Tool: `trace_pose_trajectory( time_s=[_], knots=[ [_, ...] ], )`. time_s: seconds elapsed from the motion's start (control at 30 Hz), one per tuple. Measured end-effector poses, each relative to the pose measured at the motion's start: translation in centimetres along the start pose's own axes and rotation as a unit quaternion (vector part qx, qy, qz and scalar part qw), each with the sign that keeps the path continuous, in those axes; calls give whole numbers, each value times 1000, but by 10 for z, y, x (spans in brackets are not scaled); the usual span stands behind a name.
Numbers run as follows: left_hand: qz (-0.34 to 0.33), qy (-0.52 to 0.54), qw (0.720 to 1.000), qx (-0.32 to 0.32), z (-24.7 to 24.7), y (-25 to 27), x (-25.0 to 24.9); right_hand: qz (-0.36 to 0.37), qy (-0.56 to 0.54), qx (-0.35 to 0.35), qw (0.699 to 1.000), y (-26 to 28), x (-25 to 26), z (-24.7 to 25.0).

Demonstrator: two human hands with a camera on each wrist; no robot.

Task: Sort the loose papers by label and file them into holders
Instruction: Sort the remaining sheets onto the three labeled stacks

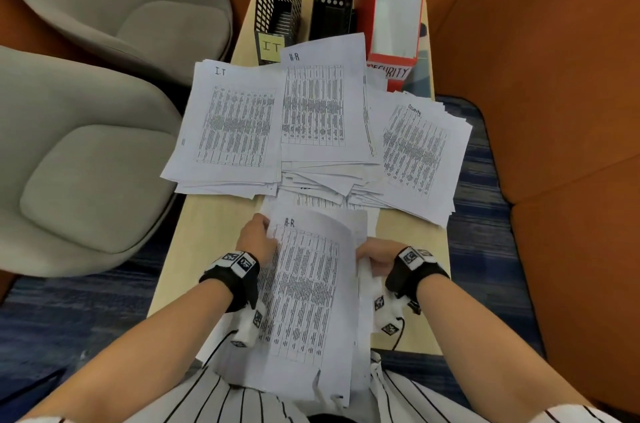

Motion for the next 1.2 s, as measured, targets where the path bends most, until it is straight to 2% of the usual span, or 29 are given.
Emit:
trace_pose_trajectory(
  time_s=[0.03, 0.1, 0.13, 0.17, 0.2, 0.23, 0.27, 0.3, 0.33, 0.37, 0.4, 0.47, 0.57, 0.63, 0.67, 0.7, 0.77, 0.83, 0.87, 0.9, 0.97, 1.0, 1.1, 1.2],
  knots=[
    [4, 5, 1000, 0, 0, 0, 2, 28, -121, 31, 992, 10, 11, -13],
    [13, 10, 1000, -11, 3, 1, 4, 78, -305, 108, 943, 20, 30, -30],
    [24, 14, 999, -19, 4, 1, 7, 99, -349, 150, 920, 28, 40, -39],
    [42, 28, 998, -27, 4, 0, 12, 108, -349, 174, 914, 32, 45, -44],
    [68, 54, 996, -31, 4, 0, 17, 99, -317, 184, 925, 27, 43, -46],
    [93, 86, 991, -35, 3, 1, 22, 82, -249, 172, 949, 23, 40, -48],
    [112, 115, 986, -34, 2, 1, 26, 74, -148, 124, 978, 13, 37, -42],
    [117, 139, 983, -26, 0, 0, 25, 74, -44, 64, 994, 3, 37, -31],
    [110, 161, 981, -12, -2, 0, 20, 79, 37, -25, 996, -3, 40, -13],
    [95, 188, 978, -2, -2, -1, 14, 91, 63, -100, 989, -1, 47, 3],
    [82, 219, 972, -3, 1, 0, 6, 106, 20, -127, 986, -1, 52, 12],
    [74, 266, 961, 3, 8, 0, -1, 145, -125, -116, 975, 7, 68, 17],
    [29, 277, 957, 88, 8, 3, -16, 229, -292, -166, 914, 29, 94, 48],
    [-7, 261, 962, 79, 23, 4, -27, 277, -373, -113, 878, 36, 109, 53],
    [-25, 277, 959, 52, 35, 2, -33, 275, -379, -70, 881, 36, 111, 48],
    [-33, 303, 952, 18, 49, -2, -35, 239, -339, -42, 909, 31, 105, 41],
    [-24, 371, 928, -29, 76, -6, -41, 111, -162, 6, 980, 20, 72, 18],
    [-31, 402, 915, -7, 84, -16, -53, 38, -82, 56, 994, 14, 45, 1],
    [-27, 396, 918, 9, 83, -23, -56, 48, -101, 40, 993, 11, 45, 3],
    [-10, 378, 925, 24, 80, -30, -54, 75, -136, -11, 988, 10, 52, 15],
    [56, 367, 927, 54, 67, -32, -44, 136, -204, -150, 958, 15, 75, 56],
    [90, 351, 929, 75, 56, -31, -36, 152, -222, -193, 944, 18, 88, 74],
    [169, 208, 949, 167, 14, -13, -13, 173, -282, -237, 913, 27, 128, 108],
    [132, 75, 964, 219, -15, -4, -4, 212, -377, -223, 874, 30, 154, 127]
  ],
)
Point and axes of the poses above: each hand's wrist, its own y-axis away from the middle knuckle, its own z-axis out of the back of the hand, x = y × z, the point moved 10 cm from there along -y, towards the middle knuckle, and after that the axes turned 1 degree about -y, right-handed, at the moved point
